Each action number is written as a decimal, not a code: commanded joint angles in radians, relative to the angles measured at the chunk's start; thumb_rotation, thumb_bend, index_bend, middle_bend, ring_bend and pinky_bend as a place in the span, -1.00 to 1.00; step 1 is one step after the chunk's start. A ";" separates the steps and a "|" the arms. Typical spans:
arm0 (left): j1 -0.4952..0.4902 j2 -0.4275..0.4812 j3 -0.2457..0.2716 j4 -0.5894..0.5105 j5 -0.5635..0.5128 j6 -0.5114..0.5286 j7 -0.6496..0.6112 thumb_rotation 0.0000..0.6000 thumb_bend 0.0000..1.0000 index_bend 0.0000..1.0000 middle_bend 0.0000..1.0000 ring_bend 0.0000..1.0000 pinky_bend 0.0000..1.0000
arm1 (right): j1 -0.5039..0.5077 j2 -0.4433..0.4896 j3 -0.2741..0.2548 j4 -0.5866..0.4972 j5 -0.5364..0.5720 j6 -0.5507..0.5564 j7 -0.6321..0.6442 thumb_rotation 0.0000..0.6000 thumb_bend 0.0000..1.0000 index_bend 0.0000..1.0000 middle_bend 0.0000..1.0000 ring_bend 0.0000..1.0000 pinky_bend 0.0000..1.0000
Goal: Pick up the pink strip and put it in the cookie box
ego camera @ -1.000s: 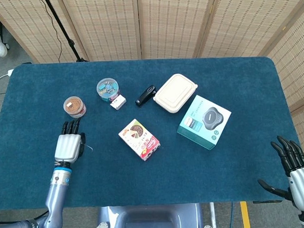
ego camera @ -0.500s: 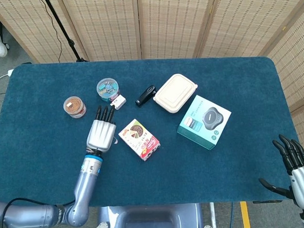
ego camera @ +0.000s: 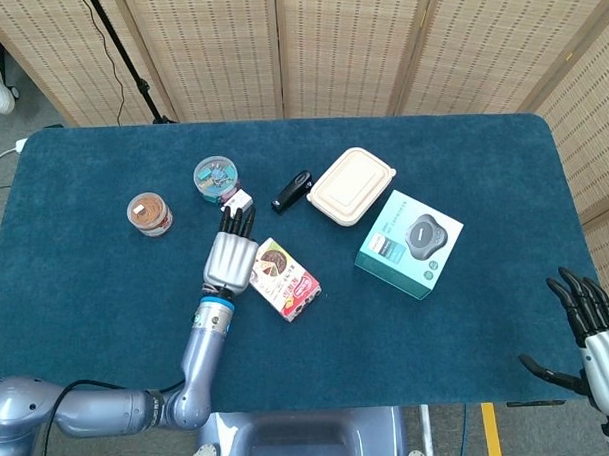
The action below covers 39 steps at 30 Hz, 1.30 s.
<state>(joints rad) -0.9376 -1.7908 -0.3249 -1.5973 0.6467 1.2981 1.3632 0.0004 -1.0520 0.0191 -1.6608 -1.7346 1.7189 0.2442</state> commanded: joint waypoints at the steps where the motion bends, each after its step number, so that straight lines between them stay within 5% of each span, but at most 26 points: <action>1: -0.035 -0.032 0.003 0.036 -0.030 0.001 0.026 1.00 -0.01 0.27 -1.00 -1.00 -1.00 | 0.002 0.002 0.001 0.000 0.005 -0.005 0.005 1.00 -1.00 -1.00 -1.00 -1.00 -1.00; 19: -0.126 -0.125 0.025 0.147 -0.060 -0.012 0.015 1.00 -0.01 0.18 -1.00 -1.00 -1.00 | 0.009 0.011 0.004 0.003 0.019 -0.019 0.032 1.00 -1.00 -1.00 -1.00 -1.00 -1.00; 26: -0.131 -0.123 0.027 0.125 -0.060 0.004 -0.003 1.00 -0.07 -0.49 -1.00 -1.00 -1.00 | 0.008 0.011 -0.001 0.001 0.010 -0.020 0.026 1.00 -1.00 -1.00 -1.00 -1.00 -1.00; 32: -0.115 -0.073 0.027 0.048 -0.033 0.020 -0.047 1.00 -0.10 -0.87 -1.00 -1.00 -1.00 | 0.008 0.007 -0.004 0.000 0.005 -0.020 0.013 1.00 -1.00 -1.00 -1.00 -1.00 -1.00; 39: -0.020 0.106 0.047 -0.162 0.077 0.039 -0.219 1.00 -0.36 -1.00 -1.00 -1.00 -1.00 | 0.012 0.000 -0.007 0.003 0.002 -0.034 -0.014 1.00 -1.00 -1.00 -1.00 -1.00 -1.00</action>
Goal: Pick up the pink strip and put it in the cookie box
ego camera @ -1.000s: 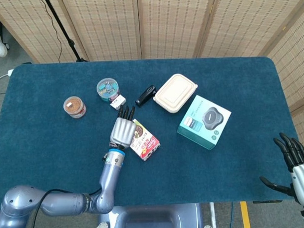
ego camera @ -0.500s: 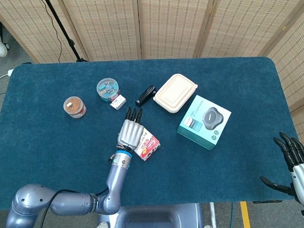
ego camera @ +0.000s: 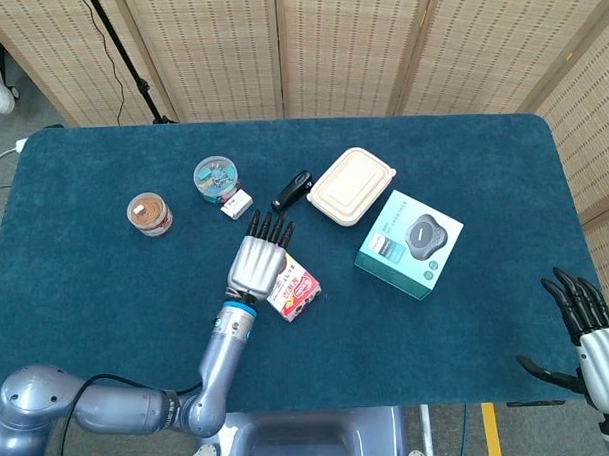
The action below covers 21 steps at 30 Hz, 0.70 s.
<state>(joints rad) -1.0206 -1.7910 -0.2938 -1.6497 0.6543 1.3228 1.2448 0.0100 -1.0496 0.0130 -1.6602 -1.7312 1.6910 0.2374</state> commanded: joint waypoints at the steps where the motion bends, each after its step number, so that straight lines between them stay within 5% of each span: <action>1: 0.087 0.151 0.029 -0.148 0.095 0.012 -0.139 1.00 -0.43 -1.00 -1.00 -1.00 -1.00 | 0.005 -0.004 -0.002 0.004 -0.003 -0.011 -0.014 1.00 -1.00 -1.00 -1.00 -1.00 -1.00; 12: 0.316 0.523 0.141 -0.288 0.346 0.002 -0.548 1.00 -0.56 -1.00 -1.00 -1.00 -1.00 | 0.041 -0.048 0.002 0.010 -0.015 -0.086 -0.200 1.00 -1.00 -1.00 -1.00 -1.00 -1.00; 21: 0.501 0.670 0.210 -0.319 0.465 0.064 -0.870 1.00 -0.49 -1.00 -1.00 -1.00 -1.00 | 0.093 -0.042 0.022 -0.039 -0.041 -0.152 -0.380 1.00 -0.97 -1.00 -1.00 -1.00 -1.00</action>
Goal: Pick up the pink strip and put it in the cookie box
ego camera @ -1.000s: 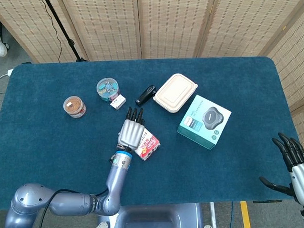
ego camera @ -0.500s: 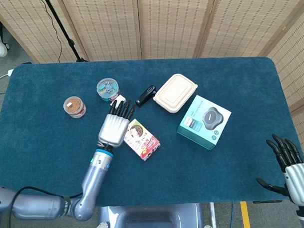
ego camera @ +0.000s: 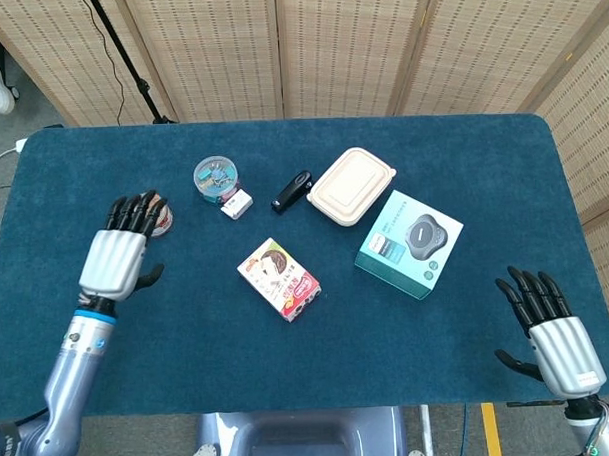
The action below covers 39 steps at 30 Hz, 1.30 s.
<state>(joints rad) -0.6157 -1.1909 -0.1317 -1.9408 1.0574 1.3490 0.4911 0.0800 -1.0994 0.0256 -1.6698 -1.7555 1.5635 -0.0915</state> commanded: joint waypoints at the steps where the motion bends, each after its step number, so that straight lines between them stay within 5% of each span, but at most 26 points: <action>1: 0.117 0.083 0.060 -0.038 0.069 0.049 -0.130 1.00 -0.49 -1.00 -1.00 -1.00 -1.00 | 0.030 0.014 0.010 -0.043 -0.029 -0.031 -0.072 1.00 -0.92 -1.00 -1.00 -1.00 -1.00; 8: 0.237 0.174 0.109 -0.136 0.050 0.119 -0.179 1.00 -0.47 -1.00 -1.00 -1.00 -1.00 | 0.098 0.047 0.011 -0.167 -0.127 -0.125 -0.244 1.00 -0.37 -0.77 -1.00 -1.00 -1.00; 13: 0.300 0.213 0.136 -0.143 0.122 0.144 -0.263 1.00 -0.47 -1.00 -1.00 -1.00 -1.00 | 0.183 0.058 0.011 -0.329 -0.103 -0.319 -0.340 1.00 0.36 -0.64 -1.00 -1.00 -1.00; 15: 0.312 0.230 0.142 -0.142 0.152 0.142 -0.288 1.00 -0.47 -1.00 -1.00 -1.00 -1.00 | 0.214 0.053 0.022 -0.377 -0.070 -0.381 -0.369 1.00 0.50 -0.60 -1.00 -1.00 -1.00; 27: 0.343 0.290 0.127 -0.113 0.225 0.092 -0.454 1.00 -0.47 -1.00 -1.00 -1.00 -1.00 | 0.443 -0.210 0.189 -0.430 0.332 -0.656 -0.743 1.00 0.75 -0.47 -1.00 -1.00 -1.00; 39: 0.369 0.312 0.119 -0.101 0.267 0.059 -0.516 1.00 -0.47 -1.00 -1.00 -1.00 -1.00 | 0.702 -0.426 0.304 -0.339 0.788 -0.604 -1.041 1.00 0.85 -0.44 -1.00 -1.00 -1.00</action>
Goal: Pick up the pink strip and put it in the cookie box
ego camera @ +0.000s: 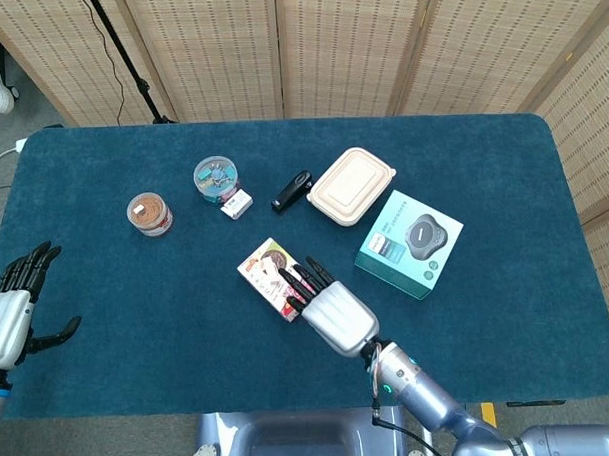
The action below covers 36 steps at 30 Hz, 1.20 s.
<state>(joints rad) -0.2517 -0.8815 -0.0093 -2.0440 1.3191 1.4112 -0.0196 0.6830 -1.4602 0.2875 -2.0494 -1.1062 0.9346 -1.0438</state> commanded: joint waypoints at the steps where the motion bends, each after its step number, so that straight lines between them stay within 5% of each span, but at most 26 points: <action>1: 0.007 0.003 -0.005 0.002 0.008 -0.004 -0.007 1.00 -0.47 -1.00 -1.00 -1.00 -1.00 | 0.122 -0.076 0.042 0.051 0.173 0.037 -0.105 1.00 0.85 -0.44 -1.00 -1.00 -1.00; 14: 0.023 0.002 -0.018 -0.003 0.021 -0.031 -0.016 1.00 -0.47 -1.00 -1.00 -1.00 -1.00 | 0.277 -0.183 0.014 0.235 0.301 0.104 -0.094 1.00 0.85 -0.41 -1.00 -1.00 -1.00; 20: 0.021 0.003 -0.031 0.002 0.007 -0.050 -0.024 1.00 -0.47 -1.00 -1.00 -1.00 -1.00 | 0.301 -0.208 -0.026 0.302 0.287 0.100 -0.039 1.00 0.86 -0.40 -1.00 -1.00 -1.00; 36: 0.024 0.011 -0.040 0.007 0.013 -0.089 -0.037 1.00 -0.47 -1.00 -1.00 -1.00 -1.00 | 0.372 -0.295 -0.034 0.440 0.298 0.123 0.041 1.00 0.98 -0.38 -1.00 -1.00 -1.00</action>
<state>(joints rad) -0.2278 -0.8704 -0.0490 -2.0368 1.3320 1.3228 -0.0561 1.0491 -1.7489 0.2560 -1.6179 -0.8107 1.0551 -1.0056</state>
